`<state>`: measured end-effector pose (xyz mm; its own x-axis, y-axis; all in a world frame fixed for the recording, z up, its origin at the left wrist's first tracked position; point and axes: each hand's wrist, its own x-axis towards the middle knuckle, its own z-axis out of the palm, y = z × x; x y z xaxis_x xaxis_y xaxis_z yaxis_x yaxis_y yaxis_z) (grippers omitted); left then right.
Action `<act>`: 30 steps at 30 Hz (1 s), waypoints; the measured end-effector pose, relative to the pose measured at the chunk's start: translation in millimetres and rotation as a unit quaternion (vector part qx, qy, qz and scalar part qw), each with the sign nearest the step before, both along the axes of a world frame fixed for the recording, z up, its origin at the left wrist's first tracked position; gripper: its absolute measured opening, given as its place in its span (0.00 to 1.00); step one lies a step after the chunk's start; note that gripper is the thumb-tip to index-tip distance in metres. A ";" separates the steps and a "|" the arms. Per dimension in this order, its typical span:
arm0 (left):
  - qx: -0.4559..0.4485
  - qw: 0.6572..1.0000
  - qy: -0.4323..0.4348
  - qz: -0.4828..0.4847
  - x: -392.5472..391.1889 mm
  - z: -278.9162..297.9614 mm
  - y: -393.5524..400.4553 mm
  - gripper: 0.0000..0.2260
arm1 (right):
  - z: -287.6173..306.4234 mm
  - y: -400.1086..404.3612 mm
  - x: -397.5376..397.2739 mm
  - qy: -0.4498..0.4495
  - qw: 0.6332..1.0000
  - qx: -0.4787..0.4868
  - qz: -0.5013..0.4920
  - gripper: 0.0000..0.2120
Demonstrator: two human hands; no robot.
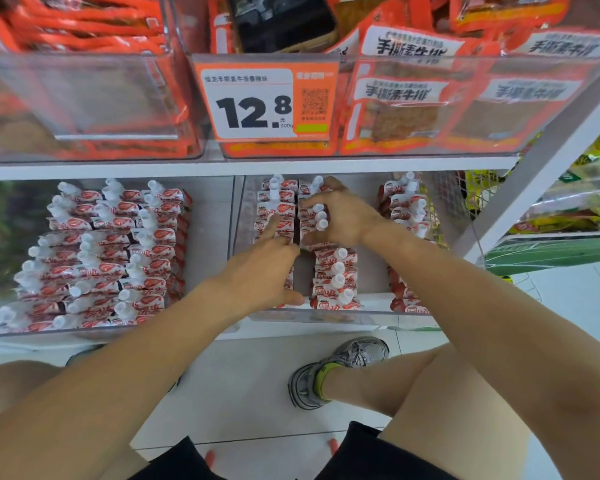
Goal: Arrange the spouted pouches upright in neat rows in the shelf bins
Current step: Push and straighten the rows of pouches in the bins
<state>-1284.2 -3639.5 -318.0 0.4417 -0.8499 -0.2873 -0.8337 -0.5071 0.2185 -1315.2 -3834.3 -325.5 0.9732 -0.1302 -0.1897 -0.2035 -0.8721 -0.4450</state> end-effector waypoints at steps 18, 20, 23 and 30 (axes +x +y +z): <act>-0.009 0.997 -0.066 -0.024 -13.7 1.9 -11.1 0.32 | -5.0 -40.1 -33.3 0.019 0.996 0.063 -0.060 0.39; -0.048 0.998 -0.023 -0.019 -22.3 4.4 -14.9 0.30 | 5.8 -43.4 -48.8 0.004 0.992 0.079 -0.100 0.37; -0.054 0.997 0.057 -0.008 -31.7 5.5 -20.7 0.26 | 12.8 -40.4 -81.3 0.056 0.982 0.068 -0.170 0.32; 0.014 0.964 0.247 0.097 -18.2 -21.9 -36.2 0.33 | -10.6 -9.6 -94.5 0.086 0.954 0.186 -0.218 0.21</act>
<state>-1302.4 -3675.7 -339.9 0.3956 -0.7536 -0.5250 -0.5207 -0.6549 0.5477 -1409.7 -3843.9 -336.1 0.7917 -0.4087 -0.4540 -0.6093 -0.4759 -0.6342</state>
